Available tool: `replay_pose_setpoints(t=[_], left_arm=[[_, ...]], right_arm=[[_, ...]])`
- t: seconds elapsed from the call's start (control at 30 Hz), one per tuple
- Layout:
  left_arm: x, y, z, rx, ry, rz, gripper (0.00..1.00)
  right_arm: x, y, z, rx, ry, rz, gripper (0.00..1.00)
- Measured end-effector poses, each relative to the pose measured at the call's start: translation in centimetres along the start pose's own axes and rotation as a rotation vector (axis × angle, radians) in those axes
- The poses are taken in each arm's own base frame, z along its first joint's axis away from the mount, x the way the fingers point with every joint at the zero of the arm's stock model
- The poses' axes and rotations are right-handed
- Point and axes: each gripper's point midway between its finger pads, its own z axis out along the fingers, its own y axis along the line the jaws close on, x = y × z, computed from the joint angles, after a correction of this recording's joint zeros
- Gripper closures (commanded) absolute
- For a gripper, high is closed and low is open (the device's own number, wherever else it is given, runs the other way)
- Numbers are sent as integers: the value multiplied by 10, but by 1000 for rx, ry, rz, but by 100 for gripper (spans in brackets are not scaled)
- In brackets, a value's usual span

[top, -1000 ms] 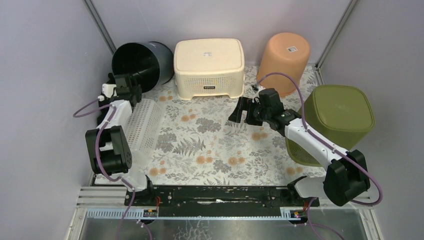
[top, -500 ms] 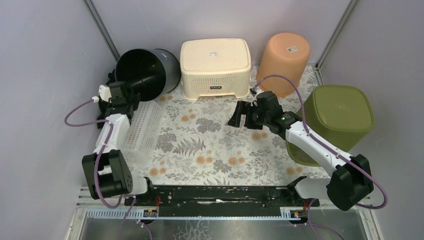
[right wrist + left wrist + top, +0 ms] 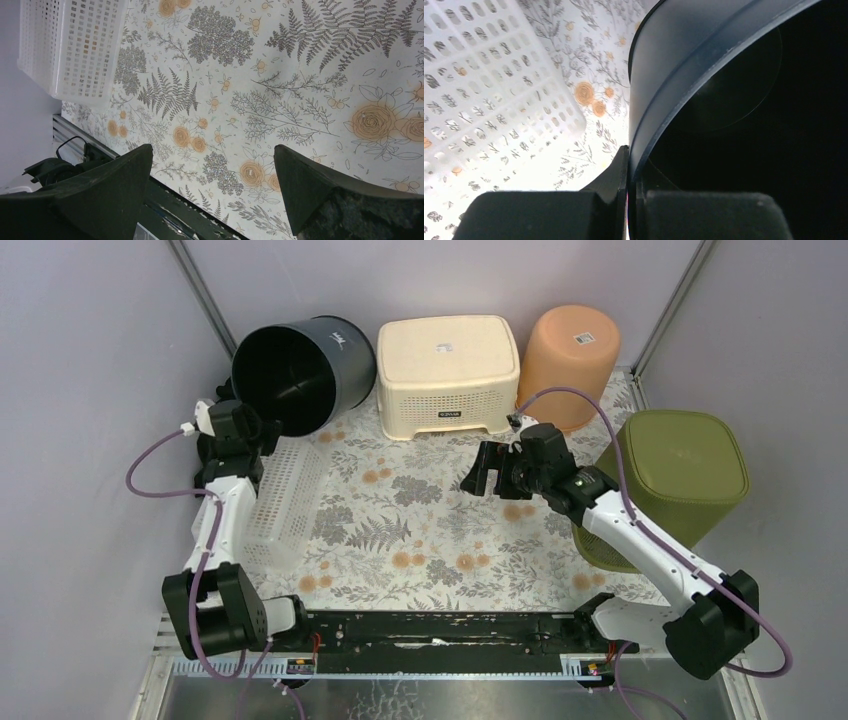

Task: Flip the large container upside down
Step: Pick up the container from the corner of the board, then place the container at the center of the board.

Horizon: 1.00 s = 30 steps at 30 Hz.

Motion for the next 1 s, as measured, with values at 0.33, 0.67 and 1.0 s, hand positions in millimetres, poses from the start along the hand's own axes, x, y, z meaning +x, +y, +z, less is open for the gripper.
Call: replay_pose_setpoints(t=[0.33, 0.67, 1.0], left_arm=[[-15, -77, -75, 239, 21, 78, 100], [8, -134, -130, 498, 214, 129, 100], [81, -90, -137, 498, 535, 37, 100]], right_arm=[[-6, 6, -18, -4, -28, -5, 2], [-19, 8, -51, 31, -95, -20, 2], [-43, 18, -108, 48, -223, -49, 1]])
